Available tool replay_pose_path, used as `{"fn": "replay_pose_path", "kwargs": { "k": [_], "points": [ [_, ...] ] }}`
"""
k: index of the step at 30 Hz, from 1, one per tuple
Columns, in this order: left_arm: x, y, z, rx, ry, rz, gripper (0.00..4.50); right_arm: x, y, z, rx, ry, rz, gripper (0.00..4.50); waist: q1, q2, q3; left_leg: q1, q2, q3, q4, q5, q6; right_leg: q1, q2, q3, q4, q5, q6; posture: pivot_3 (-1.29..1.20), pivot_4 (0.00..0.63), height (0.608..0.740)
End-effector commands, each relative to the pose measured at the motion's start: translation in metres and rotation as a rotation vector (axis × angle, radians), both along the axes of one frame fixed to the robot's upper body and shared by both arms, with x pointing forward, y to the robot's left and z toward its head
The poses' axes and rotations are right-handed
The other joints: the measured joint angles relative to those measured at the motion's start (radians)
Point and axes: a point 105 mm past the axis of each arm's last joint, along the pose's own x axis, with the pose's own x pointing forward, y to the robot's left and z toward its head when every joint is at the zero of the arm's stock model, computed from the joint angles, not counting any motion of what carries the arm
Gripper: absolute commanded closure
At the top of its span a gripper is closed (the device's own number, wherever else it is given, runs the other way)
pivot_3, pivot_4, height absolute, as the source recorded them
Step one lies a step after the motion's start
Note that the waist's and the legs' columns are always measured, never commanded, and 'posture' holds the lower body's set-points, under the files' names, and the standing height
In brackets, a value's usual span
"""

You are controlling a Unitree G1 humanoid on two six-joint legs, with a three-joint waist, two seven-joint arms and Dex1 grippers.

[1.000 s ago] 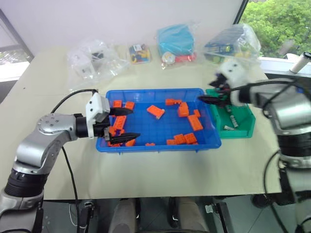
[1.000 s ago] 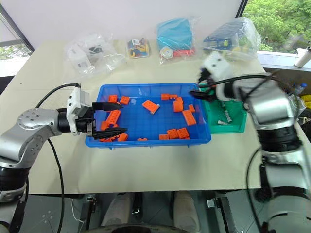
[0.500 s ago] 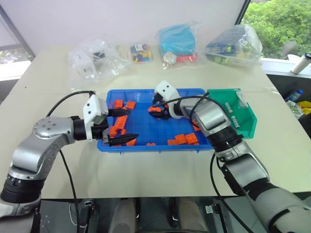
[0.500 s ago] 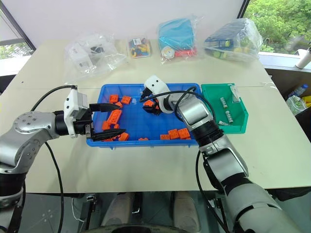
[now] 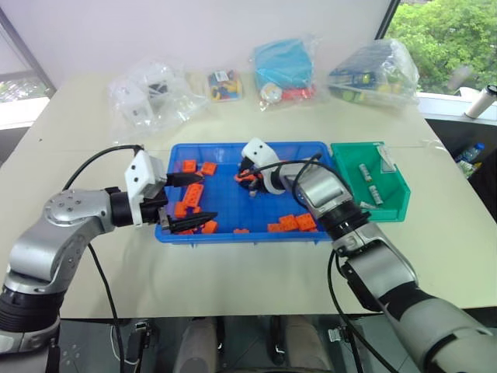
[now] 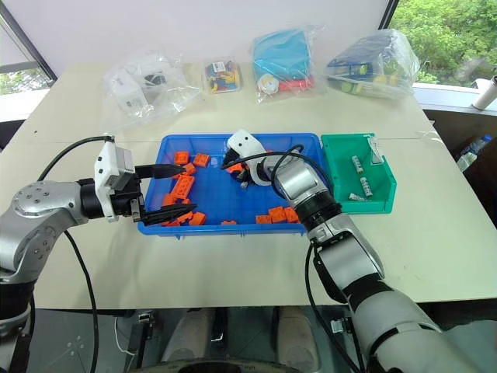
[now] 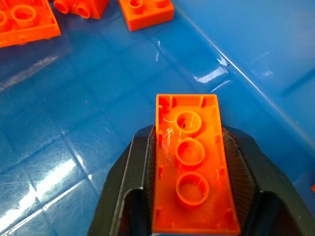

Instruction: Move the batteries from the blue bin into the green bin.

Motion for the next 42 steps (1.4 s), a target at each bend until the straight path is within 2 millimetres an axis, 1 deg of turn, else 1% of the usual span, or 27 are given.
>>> {"fn": "replay_pose_path", "kwargs": {
  "k": [1, 5, 7, 9, 10, 12, 15, 17, 18, 21, 22, 24, 27, 31, 35, 39, 42],
  "points": [
    [-0.001, -0.002, 0.013, -0.001, -0.061, -0.012, 0.0, -0.005, 0.025, 0.025, 0.064, -0.065, 0.074, 3.18, -0.001, 0.0, 0.0, 0.0, 0.0, 0.0, 0.0, 0.0, 0.0, 0.0, 0.0, 0.0, 0.0, 0.0, 0.0, 0.0, 0.15, 0.736],
    [0.0, -0.005, 0.013, -0.003, -0.06, -0.026, 0.0, -0.027, 0.067, 0.034, 0.14, -0.055, 0.191, 3.18, -0.004, 0.0, 0.0, 0.0, 0.0, 0.0, 0.0, 0.0, 0.0, 0.0, 0.0, 0.0, 0.0, 0.0, 0.0, 0.0, 0.15, 0.736],
    [0.001, -0.006, 0.013, -0.003, -0.061, -0.03, 0.0, -0.037, 0.079, 0.034, 0.177, -0.018, 0.229, 3.18, -0.004, 0.0, 0.0, 0.0, 0.0, 0.0, -0.001, 0.0, 0.0, -0.001, 0.0, 0.0, 0.001, 0.0, 0.0, 0.0, 0.15, 0.736],
    [0.002, -0.007, 0.014, -0.004, -0.061, -0.036, 0.0, -0.045, 0.084, 0.033, 0.176, -0.009, 0.256, 2.18, -0.003, 0.0, 0.0, 0.0, 0.0, 0.0, -0.001, 0.0, 0.0, -0.001, 0.0, 0.0, 0.001, 0.0, 0.0, 0.0, 0.15, 0.736],
    [0.002, -0.008, 0.014, -0.004, -0.061, -0.039, 0.0, -0.044, 0.083, 0.032, 0.151, -0.028, 0.248, 1.87, 0.001, 0.0, 0.0, 0.0, 0.0, 0.0, -0.001, 0.0, 0.0, 0.0, 0.0, 0.0, 0.001, 0.0, 0.0, 0.0, 0.15, 0.736],
    [0.002, -0.009, 0.014, -0.005, -0.061, -0.043, 0.0, -0.039, 0.075, 0.034, 0.118, -0.063, 0.219, 0.89, 0.006, -0.001, 0.0, 0.0, 0.0, -0.001, 0.0, 0.0, 0.0, 0.0, 0.0, 0.0, 0.0, 0.0, 0.0, 0.0, 0.15, 0.736],
    [0.002, -0.009, 0.013, -0.003, -0.06, -0.047, 0.0, -0.029, 0.044, 0.047, 0.15, -0.081, 0.107, 0.89, 0.009, -0.001, 0.0, 0.0, -0.001, -0.001, 0.001, 0.0, 0.0, 0.001, -0.001, -0.001, 0.0, 0.0, 0.0, 0.0, 0.15, 0.736],
    [0.002, -0.009, 0.012, -0.004, -0.057, -0.047, 0.0, -0.03, 0.02, 0.051, 0.151, -0.084, 0.034, 0.89, 0.009, -0.001, 0.0, -0.001, -0.001, -0.001, 0.001, 0.0, 0.0, 0.001, -0.002, 0.0, 0.0, 0.0, 0.0, 0.0, 0.15, 0.736],
    [0.002, -0.009, 0.012, -0.004, -0.056, -0.047, 0.0, -0.032, 0.011, 0.051, 0.146, -0.084, 0.009, 0.89, 0.007, -0.001, 0.0, -0.001, -0.001, -0.001, 0.001, 0.0, 0.0, 0.001, -0.002, 0.0, 0.0, 0.0, 0.0, 0.0, 0.15, 0.736],
    [0.001, -0.009, 0.01, -0.006, -0.052, -0.045, 0.0, -0.043, -0.014, 0.048, 0.138, -0.063, -0.068, 0.89, 0.0, -0.001, 0.0, 0.0, -0.001, -0.001, 0.0, 0.0, 0.0, 0.0, -0.001, 0.0, 0.0, 0.0, 0.0, 0.0, 0.15, 0.736],
    [0.001, -0.009, 0.01, -0.006, -0.05, -0.045, 0.0, -0.047, -0.024, 0.045, 0.14, -0.042, -0.114, 0.89, -0.003, -0.001, 0.0, 0.0, 0.0, -0.001, -0.001, 0.0, 0.0, 0.0, -0.001, 0.0, 0.0, 0.0, 0.0, 0.0, 0.15, 0.736],
    [0.001, -0.01, 0.009, -0.007, -0.048, -0.047, 0.0, -0.052, -0.036, 0.037, 0.146, -0.003, -0.175, 0.89, -0.005, -0.001, 0.0, 0.001, 0.0, -0.001, -0.002, 0.0, 0.0, 0.0, 0.0, 0.0, 0.0, 0.0, 0.0, 0.0, 0.15, 0.736],
    [0.002, -0.01, 0.009, -0.003, -0.045, -0.053, 0.0, -0.056, -0.043, 0.024, 0.185, 0.074, -0.251, 0.89, -0.002, -0.001, 0.0, 0.001, 0.001, -0.001, -0.002, 0.0, 0.0, -0.001, 0.001, 0.0, 0.001, 0.0, 0.0, 0.0, 0.15, 0.736],
    [0.002, -0.01, 0.008, 0.016, -0.049, -0.063, 0.0, -0.053, -0.044, 0.017, 0.262, 0.148, -0.326, 0.89, 0.001, -0.001, 0.0, 0.001, 0.001, -0.001, -0.001, 0.0, 0.0, 0.0, 0.001, 0.0, 0.001, 0.0, 0.0, 0.0, 0.15, 0.736],
    [0.003, -0.01, 0.011, 0.014, -0.048, -0.068, 0.0, -0.04, -0.046, 0.014, 0.39, 0.241, -0.439, 0.89, 0.003, -0.001, 0.0, 0.0, 0.0, -0.001, -0.001, 0.0, 0.0, 0.0, 0.001, 0.0, 0.001, 0.0, 0.0, 0.0, 0.15, 0.736],
    [0.004, -0.01, 0.011, 0.018, -0.048, -0.071, 0.0, -0.031, -0.05, 0.005, 0.401, 0.28, -0.526, 0.89, 0.002, -0.001, 0.0, 0.0, 0.0, -0.001, -0.001, 0.0, 0.0, 0.0, 0.001, 0.0, 0.001, 0.0, 0.0, 0.0, 0.15, 0.736],
    [0.003, -0.01, 0.011, 0.016, -0.049, -0.072, 0.0, -0.028, -0.046, 0.0, 0.412, 0.307, -0.546, 0.89, 0.001, -0.001, 0.0, 0.001, 0.0, -0.001, -0.001, 0.0, 0.0, 0.0, 0.001, 0.0, 0.0, 0.0, 0.0, 0.0, 0.15, 0.736]
  ]
}}
